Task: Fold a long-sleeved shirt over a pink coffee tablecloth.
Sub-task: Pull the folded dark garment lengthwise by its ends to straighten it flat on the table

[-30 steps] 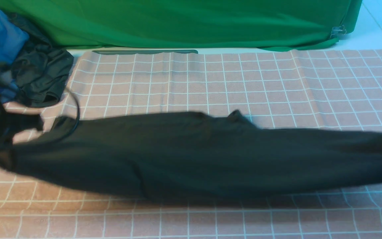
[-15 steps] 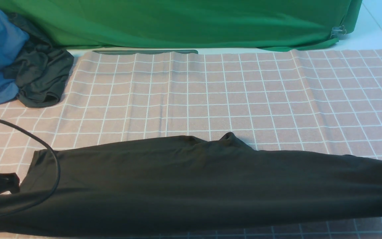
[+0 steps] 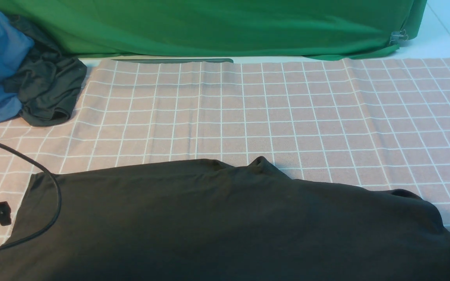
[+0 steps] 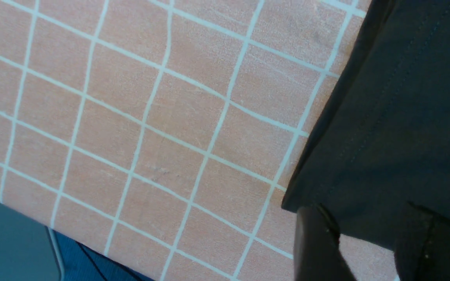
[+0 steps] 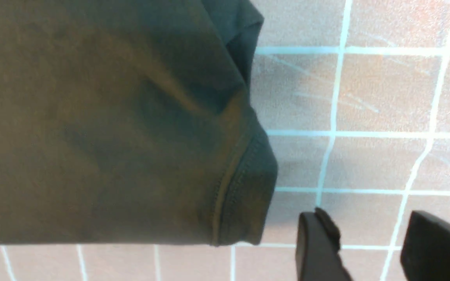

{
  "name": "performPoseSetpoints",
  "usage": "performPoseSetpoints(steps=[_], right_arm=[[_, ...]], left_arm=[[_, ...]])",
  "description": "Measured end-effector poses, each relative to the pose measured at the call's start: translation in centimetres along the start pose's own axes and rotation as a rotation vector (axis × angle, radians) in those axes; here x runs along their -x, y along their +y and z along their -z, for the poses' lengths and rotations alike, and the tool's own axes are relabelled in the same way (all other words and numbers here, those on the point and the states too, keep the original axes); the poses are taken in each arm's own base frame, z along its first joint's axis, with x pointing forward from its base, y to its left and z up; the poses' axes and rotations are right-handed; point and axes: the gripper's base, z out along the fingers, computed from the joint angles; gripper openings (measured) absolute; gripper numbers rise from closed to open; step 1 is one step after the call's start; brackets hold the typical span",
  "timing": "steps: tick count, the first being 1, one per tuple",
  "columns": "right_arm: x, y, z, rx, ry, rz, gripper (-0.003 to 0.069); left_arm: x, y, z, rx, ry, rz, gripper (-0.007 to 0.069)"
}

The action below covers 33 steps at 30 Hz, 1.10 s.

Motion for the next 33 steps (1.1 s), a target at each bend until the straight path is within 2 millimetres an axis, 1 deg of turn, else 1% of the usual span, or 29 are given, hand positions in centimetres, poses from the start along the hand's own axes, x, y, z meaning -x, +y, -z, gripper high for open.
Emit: performPoseSetpoints(steps=[2,4,5,6,7,8,9,10,12,14,15,16,17,18,19,22,25,26,27,28,29,30,33], right_arm=[[0.3,0.3,0.1,0.037,-0.026,-0.017,0.0314],[0.8,1.0,0.5,0.090,-0.071,-0.029,0.0283],[1.2,1.5,0.7,0.119,-0.101,-0.025,0.0271],[1.4,1.7,0.8,0.121,-0.114,-0.017,0.0267],[1.9,2.7,1.3,0.152,-0.157,0.005,0.0259],[2.2,3.4,1.6,0.166,-0.180,0.029,0.0258],[2.6,4.4,2.0,0.179,-0.208,0.075,0.0256],[3.0,5.9,2.5,0.190,-0.245,0.141,0.0255],[3.4,8.6,3.5,0.208,-0.307,0.259,0.0254],[4.0,11.5,4.8,0.225,-0.386,0.378,0.0254],[4.2,12.6,4.9,0.230,-0.400,0.422,0.0254],[4.4,12.9,5.1,0.232,-0.414,0.433,0.0254],[4.6,14.2,5.4,0.242,-0.428,0.476,0.0254],[5.3,16.0,5.8,0.253,-0.447,0.536,0.0254],[5.8,17.2,5.9,0.258,-0.451,0.578,0.0254],[7.3,20.4,5.3,0.271,-0.425,0.685,0.0274],[8.5,23.2,4.0,0.278,-0.369,0.767,0.0348],[9.1,24.7,3.8,0.282,-0.364,0.814,0.0375],[9.5,25.5,3.2,0.282,-0.350,0.839,0.0400],[9.7,25.9,3.0,0.283,-0.347,0.851,0.0409],[10.2,27.2,2.8,0.287,-0.351,0.887,0.0433],[10.4,27.6,2.3,0.287,-0.343,0.895,0.0438],[11.6,30.2,1.0,0.295,-0.335,0.950,0.0457]], left_arm=[[0.5,-0.1,0.6,-0.028,-0.030,0.022,0.0354],[1.3,-0.7,1.4,-0.111,-0.083,0.062,0.0372],[1.6,-1.3,1.8,-0.185,-0.103,0.090,0.0373],[1.8,-1.5,1.9,-0.201,-0.115,0.091,0.0372],[2.1,-2.6,2.3,-0.327,-0.131,0.112,0.0356],[2.3,-2.9,2.4,-0.362,-0.134,0.108,0.0349],[2.4,-3.6,2.4,-0.412,-0.130,0.097,0.0326],[2.6,-4.3,2.1,-0.450,-0.110,0.082,0.0288],[2.8,-5.2,1.4,-0.472,-0.062,0.081,0.0231],[3.3,-5.8,0.2,-0.464,0.001,0.093,0.0162],[3.5,-6.1,-0.5,-0.454,0.041,0.093,0.0126],[3.6,-6.2,-0.6,-0.451,0.047,0.093,0.0112],[3.8,-6.4,-1.2,-0.439,0.083,0.090,0.0085],[4.1,-6.7,-1.8,-0.428,0.118,0.085,0.0049],[4.3,-6.9,-2.2,-0.423,0.136,0.084,0.0030],[4.9,-7.2,-2.8,-0.419,0.144,0.085,0.0013],[5.1,-7.3,-2.8,-0.422,0.130,0.088,0.0013],[5.1,-7.2,-2.7,-0.424,0.122,0.083,0.0013],[5.1,-7.2,-2.6,-0.427,0.116,0.079,0.0013],[5.0,-7.2,-2.5,-0.427,0.114,0.077,0.0013],[4.9,-7.0,-2.1,-0.431,0.106,0.075,0.0013],[4.9,-7.0,-2.1,-0.432,0.105,0.073,0.0013],[4.5,-6.6,-1.0,-0.443,0.076,0.073,0.0013]])
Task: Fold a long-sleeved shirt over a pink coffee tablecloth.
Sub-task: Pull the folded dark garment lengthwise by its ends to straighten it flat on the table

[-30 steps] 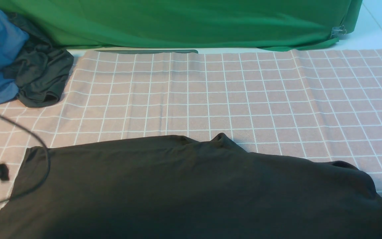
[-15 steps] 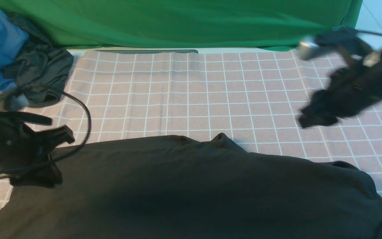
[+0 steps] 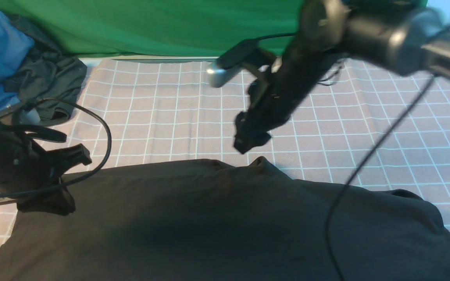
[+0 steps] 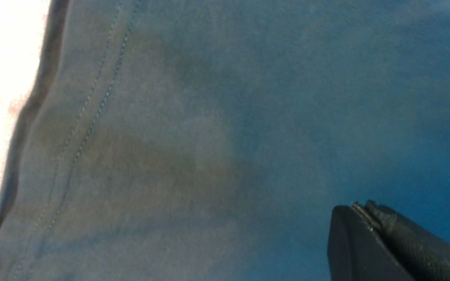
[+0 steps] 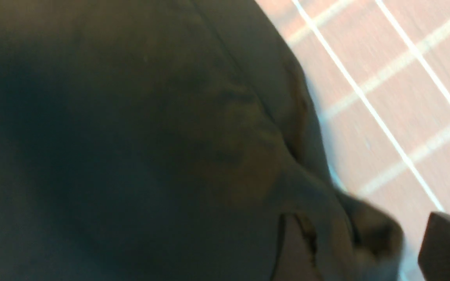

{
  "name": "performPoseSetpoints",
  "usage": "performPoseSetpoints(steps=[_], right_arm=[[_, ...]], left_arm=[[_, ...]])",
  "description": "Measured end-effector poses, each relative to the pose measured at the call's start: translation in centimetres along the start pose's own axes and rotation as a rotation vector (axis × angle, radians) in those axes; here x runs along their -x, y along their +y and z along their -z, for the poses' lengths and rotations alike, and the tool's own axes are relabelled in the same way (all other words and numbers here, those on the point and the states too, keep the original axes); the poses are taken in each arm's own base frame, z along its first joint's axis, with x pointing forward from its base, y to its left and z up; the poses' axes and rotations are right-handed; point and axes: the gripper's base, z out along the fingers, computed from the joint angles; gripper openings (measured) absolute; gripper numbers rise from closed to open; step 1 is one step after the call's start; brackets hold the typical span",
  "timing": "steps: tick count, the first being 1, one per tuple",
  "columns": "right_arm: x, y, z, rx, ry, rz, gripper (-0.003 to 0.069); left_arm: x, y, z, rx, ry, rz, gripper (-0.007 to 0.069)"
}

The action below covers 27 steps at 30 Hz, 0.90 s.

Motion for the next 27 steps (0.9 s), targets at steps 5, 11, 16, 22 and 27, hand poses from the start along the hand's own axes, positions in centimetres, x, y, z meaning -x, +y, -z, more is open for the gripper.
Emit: performPoseSetpoints(steps=[5,11,16,22,27], right_arm=[[0.9,0.7,-3.1,0.041,0.064,0.062,0.0459],[0.3,0.8,-5.3,0.024,0.155,0.129,0.0460],[-0.1,0.4,-6.2,0.002,0.186,0.144,0.0460],[-0.2,0.3,-6.7,0.001,0.189,0.143,0.0430],[-0.4,0.4,-6.8,0.013,0.207,0.164,0.0230]], left_arm=[[-0.5,-0.1,1.6,-0.021,-0.057,-0.016,0.0013],[-0.8,-0.1,2.5,-0.033,-0.092,-0.036,0.0013],[-0.8,-0.2,2.6,-0.038,-0.113,-0.041,0.0013],[-0.7,-0.2,2.7,-0.040,-0.121,-0.042,0.0013],[-0.6,-0.2,2.7,-0.043,-0.131,-0.042,0.0013]])
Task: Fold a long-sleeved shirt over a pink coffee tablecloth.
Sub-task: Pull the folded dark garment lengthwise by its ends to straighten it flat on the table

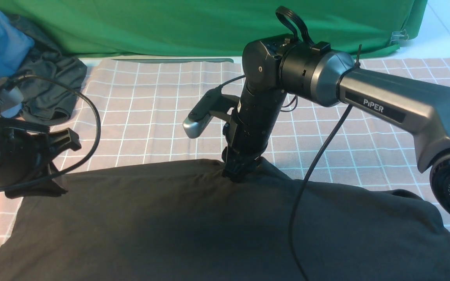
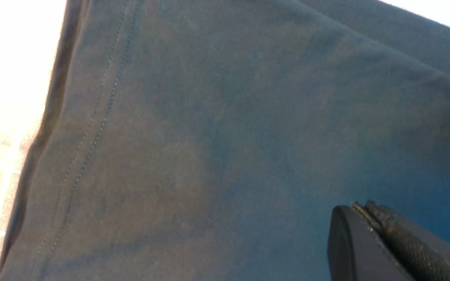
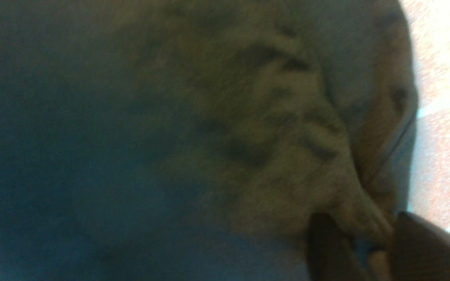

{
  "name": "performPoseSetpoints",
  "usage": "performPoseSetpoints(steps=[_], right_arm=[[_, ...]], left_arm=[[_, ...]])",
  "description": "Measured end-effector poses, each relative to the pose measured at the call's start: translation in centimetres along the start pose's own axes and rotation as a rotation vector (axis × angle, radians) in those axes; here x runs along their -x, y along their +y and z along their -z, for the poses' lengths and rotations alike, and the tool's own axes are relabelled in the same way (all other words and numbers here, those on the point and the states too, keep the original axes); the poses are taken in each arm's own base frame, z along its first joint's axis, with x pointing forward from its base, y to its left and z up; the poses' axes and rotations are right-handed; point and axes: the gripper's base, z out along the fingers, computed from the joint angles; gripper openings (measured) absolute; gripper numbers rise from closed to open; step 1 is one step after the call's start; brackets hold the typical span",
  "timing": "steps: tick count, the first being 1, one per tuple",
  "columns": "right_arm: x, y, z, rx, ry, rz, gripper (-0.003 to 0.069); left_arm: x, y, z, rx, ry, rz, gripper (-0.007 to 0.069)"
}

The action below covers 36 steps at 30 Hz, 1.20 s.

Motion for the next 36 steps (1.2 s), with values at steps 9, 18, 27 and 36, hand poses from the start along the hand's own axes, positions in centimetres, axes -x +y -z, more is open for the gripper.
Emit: performPoseSetpoints(steps=[9,18,27,36], right_arm=[[0.6,0.0,1.4,0.001,-0.006,0.014,0.0044],[1.8,-0.6,3.3,-0.072,-0.075,0.018,0.0044],[2.2,-1.3,0.8,-0.088,-0.097,-0.001,0.0051],[2.3,-1.5,0.7,-0.097,-0.109,-0.130,0.0366]], left_arm=[[0.1,0.0,0.0,-0.002,-0.007,0.000,0.0013],[0.3,-0.1,0.0,-0.008,-0.034,-0.001,0.0013],[0.4,0.2,0.0,0.026,-0.046,-0.030,0.0013],[1.0,1.5,0.1,0.161,-0.111,0.024,0.0013]])
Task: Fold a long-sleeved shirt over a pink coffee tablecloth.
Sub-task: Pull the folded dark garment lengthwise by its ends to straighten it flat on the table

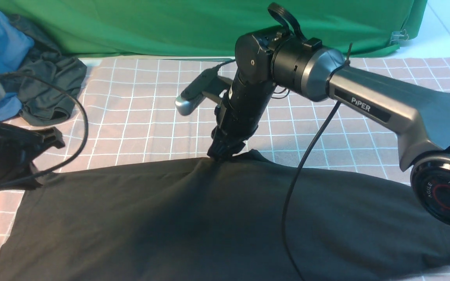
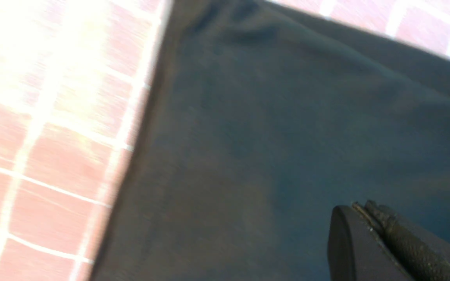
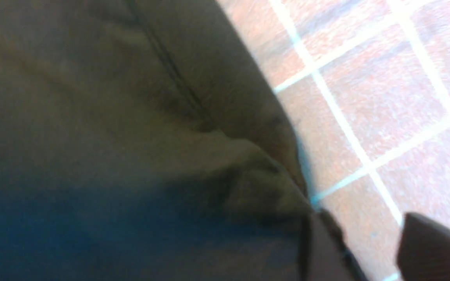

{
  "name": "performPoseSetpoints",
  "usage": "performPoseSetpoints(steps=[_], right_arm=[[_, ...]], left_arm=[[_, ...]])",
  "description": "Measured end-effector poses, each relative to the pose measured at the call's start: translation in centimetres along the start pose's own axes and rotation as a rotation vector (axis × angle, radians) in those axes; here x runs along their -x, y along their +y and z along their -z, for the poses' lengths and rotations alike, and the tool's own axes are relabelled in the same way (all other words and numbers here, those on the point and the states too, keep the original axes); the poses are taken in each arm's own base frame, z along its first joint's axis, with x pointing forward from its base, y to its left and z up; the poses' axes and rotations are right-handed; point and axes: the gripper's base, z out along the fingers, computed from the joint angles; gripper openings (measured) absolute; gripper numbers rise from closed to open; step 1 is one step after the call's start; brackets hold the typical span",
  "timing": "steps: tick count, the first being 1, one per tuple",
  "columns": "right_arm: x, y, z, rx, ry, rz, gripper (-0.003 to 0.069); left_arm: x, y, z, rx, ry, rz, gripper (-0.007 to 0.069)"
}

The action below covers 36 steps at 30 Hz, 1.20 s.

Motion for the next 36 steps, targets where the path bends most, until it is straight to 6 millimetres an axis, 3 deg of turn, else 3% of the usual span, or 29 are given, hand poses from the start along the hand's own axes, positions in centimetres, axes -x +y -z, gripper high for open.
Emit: performPoseSetpoints(steps=[2,4,11,14,15,21,25,29,32,36], right_arm=[[0.1,0.1,1.0,0.001,0.004,-0.009,0.0433],[0.2,0.2,2.4,-0.003,0.011,-0.015,0.0456],[0.6,0.3,7.9,-0.063,-0.032,-0.031,0.0380],[0.7,0.5,9.6,-0.073,-0.060,-0.039,0.0316],[0.7,0.5,9.6,-0.073,-0.060,-0.040,0.0314],[0.7,0.5,9.8,-0.074,-0.062,-0.045,0.0274],[0.7,0.5,9.8,-0.073,-0.059,-0.043,0.0270],[0.7,0.5,9.8,-0.073,-0.059,-0.043,0.0269],[0.6,0.5,9.8,-0.073,-0.057,-0.033,0.0269],[0.6,0.5,9.8,-0.075,-0.057,-0.021,0.0269]], left_arm=[[0.3,0.4,-0.4,0.021,-0.005,0.036,0.0013],[0.7,1.0,-1.2,0.041,0.007,0.076,0.0013],[2.7,2.6,-4.6,0.058,-0.028,0.142,0.0050],[3.8,2.6,-6.3,0.042,-0.088,0.117,0.0145],[3.9,2.6,-6.6,0.040,-0.094,0.114,0.0161],[5.0,2.4,-10.3,0.027,-0.151,0.053,0.0425],[5.0,2.4,-12.5,0.031,-0.134,0.037,0.0507],[4.7,2.5,-13.8,0.040,-0.100,0.033,0.0512],[4.6,2.6,-14.4,0.046,-0.084,0.025,0.0461],[4.5,2.6,-14.5,0.052,-0.081,0.012,0.0272]])
